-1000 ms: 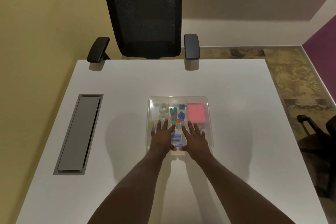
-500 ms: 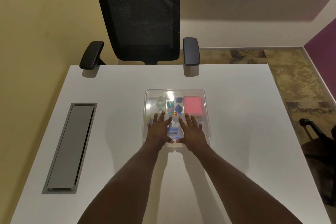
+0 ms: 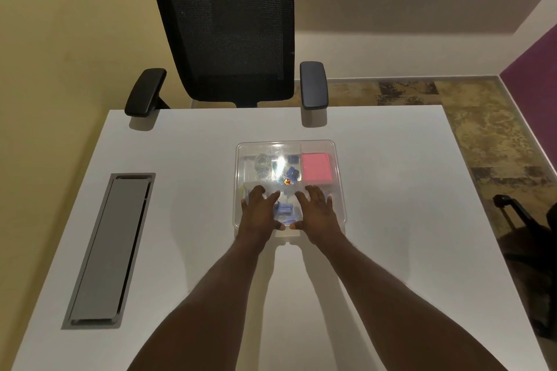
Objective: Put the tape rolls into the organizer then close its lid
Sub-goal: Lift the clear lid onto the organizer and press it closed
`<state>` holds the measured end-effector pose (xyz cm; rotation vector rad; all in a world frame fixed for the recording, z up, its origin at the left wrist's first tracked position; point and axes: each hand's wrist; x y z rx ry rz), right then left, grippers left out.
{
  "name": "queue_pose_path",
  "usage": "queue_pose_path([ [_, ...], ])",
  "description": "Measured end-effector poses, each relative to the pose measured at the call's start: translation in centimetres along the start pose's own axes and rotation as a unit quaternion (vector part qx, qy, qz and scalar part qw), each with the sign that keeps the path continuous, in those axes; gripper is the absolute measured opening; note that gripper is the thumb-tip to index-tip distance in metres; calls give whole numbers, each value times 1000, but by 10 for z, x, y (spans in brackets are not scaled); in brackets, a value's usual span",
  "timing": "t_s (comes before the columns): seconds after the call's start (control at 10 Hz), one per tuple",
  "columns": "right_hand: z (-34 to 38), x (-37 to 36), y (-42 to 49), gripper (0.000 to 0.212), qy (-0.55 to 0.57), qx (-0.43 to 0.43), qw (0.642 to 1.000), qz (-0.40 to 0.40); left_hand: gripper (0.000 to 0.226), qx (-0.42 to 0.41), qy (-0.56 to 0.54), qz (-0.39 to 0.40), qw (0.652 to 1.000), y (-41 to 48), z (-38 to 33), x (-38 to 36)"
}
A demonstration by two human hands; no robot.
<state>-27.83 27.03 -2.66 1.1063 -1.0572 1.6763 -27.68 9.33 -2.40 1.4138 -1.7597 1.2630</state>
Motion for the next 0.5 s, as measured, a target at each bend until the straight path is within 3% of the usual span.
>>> queue_pose_path([
  [0.2,7,3,-14,80,-29,22,999,-34,60,-11,45,-63,997,-24,-4,-12],
  [0.4,12,6,-41,51,-86,90,977,-175,53,-54,88,-112,988,-56,0,-11],
  [0.5,17,8,-48,45,-103,106,967,-209,54,-62,80,-143,985,-66,3,-13],
])
Point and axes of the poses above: each hand's wrist, its own y-axis towards the middle knuckle, its own x-axis out of the back of the hand, z = x × y, and after that the axes turned 4 degrees about x, right-handed
